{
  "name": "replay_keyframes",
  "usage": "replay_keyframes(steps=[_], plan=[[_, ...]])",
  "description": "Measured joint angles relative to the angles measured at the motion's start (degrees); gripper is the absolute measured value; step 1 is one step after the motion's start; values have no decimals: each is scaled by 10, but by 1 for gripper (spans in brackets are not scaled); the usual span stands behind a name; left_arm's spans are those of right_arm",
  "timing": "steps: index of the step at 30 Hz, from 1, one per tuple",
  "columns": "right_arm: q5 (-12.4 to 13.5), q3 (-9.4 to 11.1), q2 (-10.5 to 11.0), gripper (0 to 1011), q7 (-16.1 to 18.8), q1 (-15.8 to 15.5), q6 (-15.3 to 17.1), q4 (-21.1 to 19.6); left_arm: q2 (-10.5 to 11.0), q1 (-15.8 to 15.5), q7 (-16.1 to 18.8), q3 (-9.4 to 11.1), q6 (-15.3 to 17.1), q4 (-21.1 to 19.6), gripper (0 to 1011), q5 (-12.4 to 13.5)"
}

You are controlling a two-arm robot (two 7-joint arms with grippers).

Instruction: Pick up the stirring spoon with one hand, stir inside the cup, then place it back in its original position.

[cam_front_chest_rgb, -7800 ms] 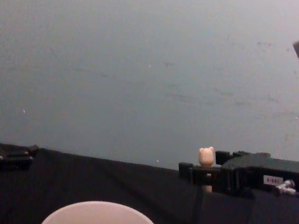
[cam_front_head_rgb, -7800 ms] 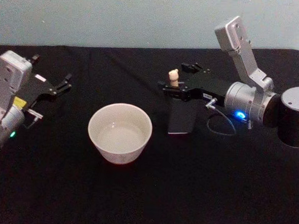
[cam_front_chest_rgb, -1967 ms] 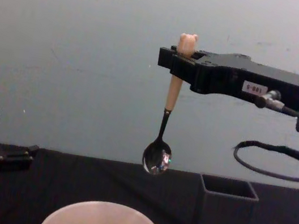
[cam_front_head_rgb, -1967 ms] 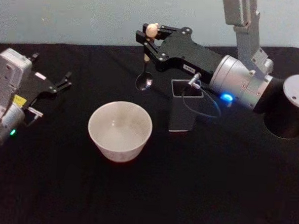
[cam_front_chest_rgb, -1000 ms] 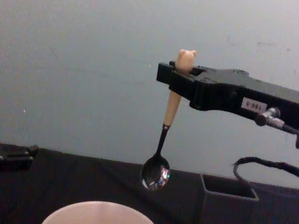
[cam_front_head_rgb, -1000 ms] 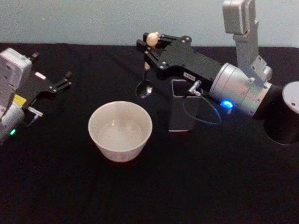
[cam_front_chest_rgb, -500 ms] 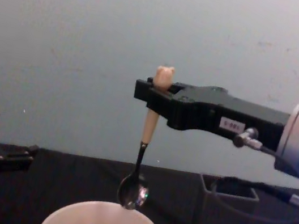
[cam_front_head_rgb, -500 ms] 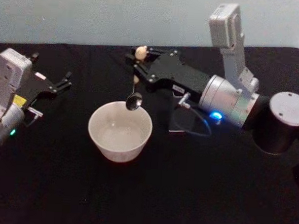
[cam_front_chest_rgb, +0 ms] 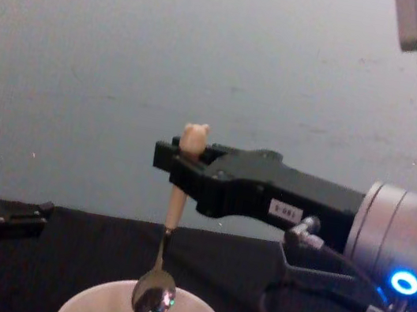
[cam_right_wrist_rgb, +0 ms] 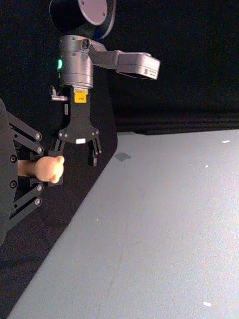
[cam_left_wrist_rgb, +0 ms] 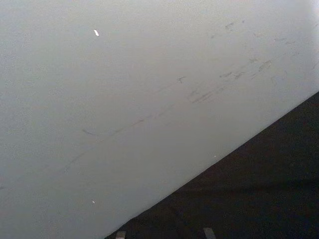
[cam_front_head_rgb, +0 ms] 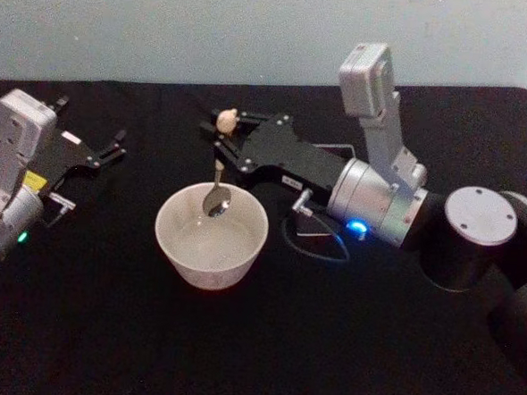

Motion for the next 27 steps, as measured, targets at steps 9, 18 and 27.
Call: replay_keyframes(steps=[9, 18, 27], plan=[[-14, -9, -13, 168, 6, -2, -13, 31, 0, 0, 0, 0, 0, 0, 1002, 0], [-23, -9, -21, 168, 6, -3, -16, 51, 0, 0, 0, 0, 0, 0, 1001, 0], [-27, -7, -25, 168, 10, -3, -18, 62, 0, 0, 0, 0, 0, 0, 1001, 0]])
